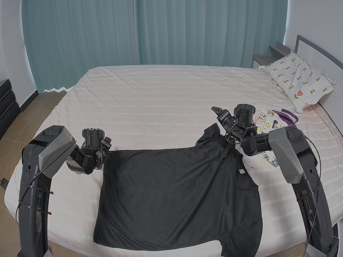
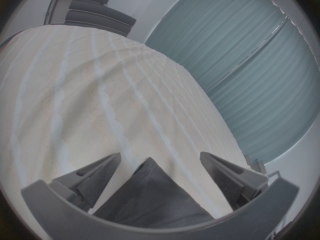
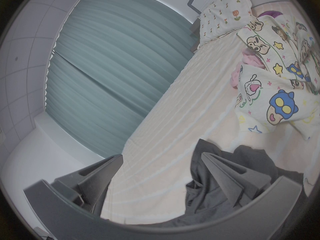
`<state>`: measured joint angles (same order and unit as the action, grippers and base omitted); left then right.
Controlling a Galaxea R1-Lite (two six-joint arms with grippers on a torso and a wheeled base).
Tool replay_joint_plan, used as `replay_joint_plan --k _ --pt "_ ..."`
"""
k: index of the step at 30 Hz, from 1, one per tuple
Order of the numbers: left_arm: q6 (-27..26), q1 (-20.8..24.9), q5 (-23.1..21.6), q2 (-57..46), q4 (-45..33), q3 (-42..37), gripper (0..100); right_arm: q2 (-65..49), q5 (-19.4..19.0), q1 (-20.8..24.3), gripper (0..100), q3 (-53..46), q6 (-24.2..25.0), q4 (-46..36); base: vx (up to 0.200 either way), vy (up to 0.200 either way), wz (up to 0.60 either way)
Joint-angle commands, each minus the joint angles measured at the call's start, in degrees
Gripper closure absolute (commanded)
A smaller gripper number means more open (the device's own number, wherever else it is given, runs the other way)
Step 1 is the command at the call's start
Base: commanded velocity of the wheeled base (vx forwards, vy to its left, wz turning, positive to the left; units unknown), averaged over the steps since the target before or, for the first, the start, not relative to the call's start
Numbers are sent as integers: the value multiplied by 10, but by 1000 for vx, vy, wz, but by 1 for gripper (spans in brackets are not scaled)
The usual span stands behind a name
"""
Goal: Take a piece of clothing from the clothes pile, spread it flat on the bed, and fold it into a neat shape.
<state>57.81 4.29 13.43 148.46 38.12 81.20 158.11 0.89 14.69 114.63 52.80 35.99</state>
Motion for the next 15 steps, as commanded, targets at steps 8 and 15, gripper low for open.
replay_joint_plan --k 8,15 --pt "0 -1 0 -4 -1 -2 0 -2 8 1 0 -16 -37 -73 0 0 0" --pt "1 1 -2 -13 0 -21 0 -6 10 -24 0 -40 -85 -120 0 0 0"
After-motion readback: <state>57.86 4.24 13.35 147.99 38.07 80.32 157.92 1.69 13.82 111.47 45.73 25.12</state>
